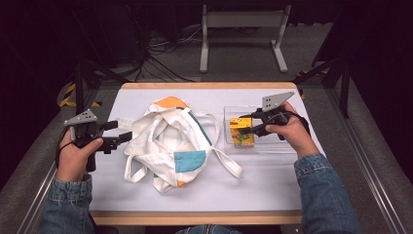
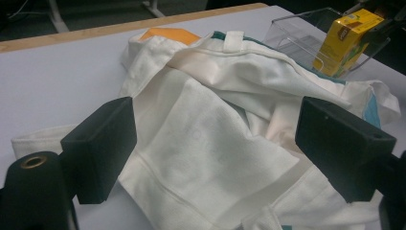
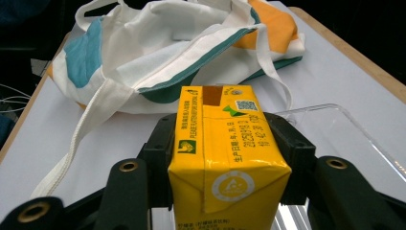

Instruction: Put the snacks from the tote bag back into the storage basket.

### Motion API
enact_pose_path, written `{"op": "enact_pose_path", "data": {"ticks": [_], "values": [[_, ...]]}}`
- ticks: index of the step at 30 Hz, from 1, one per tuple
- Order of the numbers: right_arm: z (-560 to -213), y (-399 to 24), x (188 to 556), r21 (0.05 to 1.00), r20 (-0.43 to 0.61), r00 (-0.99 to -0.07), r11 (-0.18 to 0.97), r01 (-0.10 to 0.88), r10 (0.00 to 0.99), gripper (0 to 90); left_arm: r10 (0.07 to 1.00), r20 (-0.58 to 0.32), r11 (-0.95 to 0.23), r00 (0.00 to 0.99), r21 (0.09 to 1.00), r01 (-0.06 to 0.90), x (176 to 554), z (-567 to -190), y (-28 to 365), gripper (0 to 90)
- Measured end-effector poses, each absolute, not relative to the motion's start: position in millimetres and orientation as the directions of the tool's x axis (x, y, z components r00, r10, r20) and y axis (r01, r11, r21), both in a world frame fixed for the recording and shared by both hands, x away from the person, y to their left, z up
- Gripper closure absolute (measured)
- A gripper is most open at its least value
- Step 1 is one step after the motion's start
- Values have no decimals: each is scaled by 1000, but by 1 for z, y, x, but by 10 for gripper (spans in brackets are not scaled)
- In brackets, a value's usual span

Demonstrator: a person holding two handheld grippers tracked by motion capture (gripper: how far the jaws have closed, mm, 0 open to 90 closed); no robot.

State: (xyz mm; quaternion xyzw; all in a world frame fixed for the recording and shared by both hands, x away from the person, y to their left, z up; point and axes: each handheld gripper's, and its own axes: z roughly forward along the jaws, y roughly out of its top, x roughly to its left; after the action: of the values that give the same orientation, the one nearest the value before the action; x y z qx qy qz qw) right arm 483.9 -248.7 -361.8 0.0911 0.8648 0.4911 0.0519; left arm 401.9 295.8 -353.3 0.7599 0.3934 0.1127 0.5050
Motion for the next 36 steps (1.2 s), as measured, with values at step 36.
{"op": "enact_pose_path", "data": {"ticks": [36], "values": [[-365, -258, 476, 789, 10, -983, 602, 120, 183, 496, 700, -222, -192, 678, 857, 479, 407, -352, 291, 151]]}}
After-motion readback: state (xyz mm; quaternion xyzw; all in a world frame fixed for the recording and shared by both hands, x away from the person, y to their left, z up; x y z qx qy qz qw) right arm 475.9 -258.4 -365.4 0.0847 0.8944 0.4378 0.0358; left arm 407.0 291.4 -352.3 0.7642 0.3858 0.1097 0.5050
